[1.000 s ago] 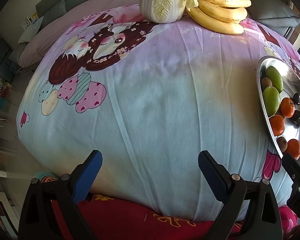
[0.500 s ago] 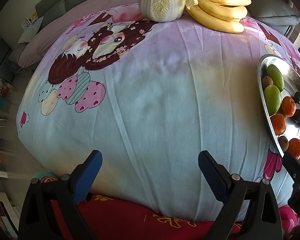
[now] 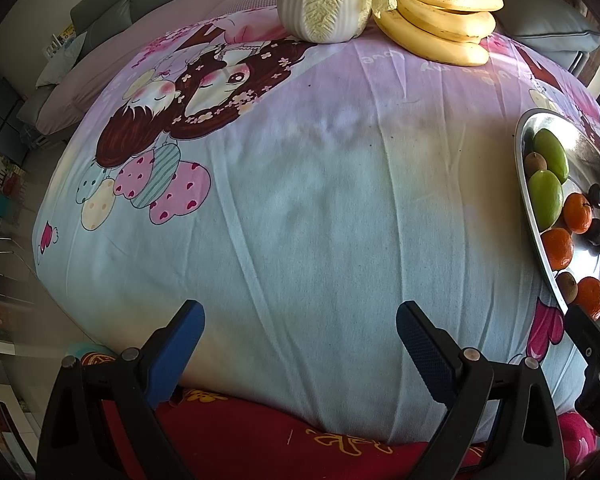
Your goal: Organize fruits
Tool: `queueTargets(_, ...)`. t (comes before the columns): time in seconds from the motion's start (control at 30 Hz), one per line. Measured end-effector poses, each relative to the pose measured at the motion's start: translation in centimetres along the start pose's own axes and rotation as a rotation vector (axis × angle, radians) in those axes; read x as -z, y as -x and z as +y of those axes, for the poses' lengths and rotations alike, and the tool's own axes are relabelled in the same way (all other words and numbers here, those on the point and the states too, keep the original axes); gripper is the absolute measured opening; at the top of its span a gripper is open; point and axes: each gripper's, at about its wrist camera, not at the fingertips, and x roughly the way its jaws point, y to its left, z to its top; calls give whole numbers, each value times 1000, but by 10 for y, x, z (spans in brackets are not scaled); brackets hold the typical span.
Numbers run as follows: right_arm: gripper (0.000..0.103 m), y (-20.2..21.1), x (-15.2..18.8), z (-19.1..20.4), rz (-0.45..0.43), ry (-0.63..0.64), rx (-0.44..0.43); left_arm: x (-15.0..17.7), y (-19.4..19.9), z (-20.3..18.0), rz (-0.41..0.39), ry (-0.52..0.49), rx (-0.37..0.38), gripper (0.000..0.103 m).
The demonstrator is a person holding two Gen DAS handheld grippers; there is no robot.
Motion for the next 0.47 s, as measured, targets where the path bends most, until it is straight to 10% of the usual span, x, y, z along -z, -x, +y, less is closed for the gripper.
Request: queueTargets(0.47,103,-1,0,0,2,1,0,0,-1,1,1,5,1,97)
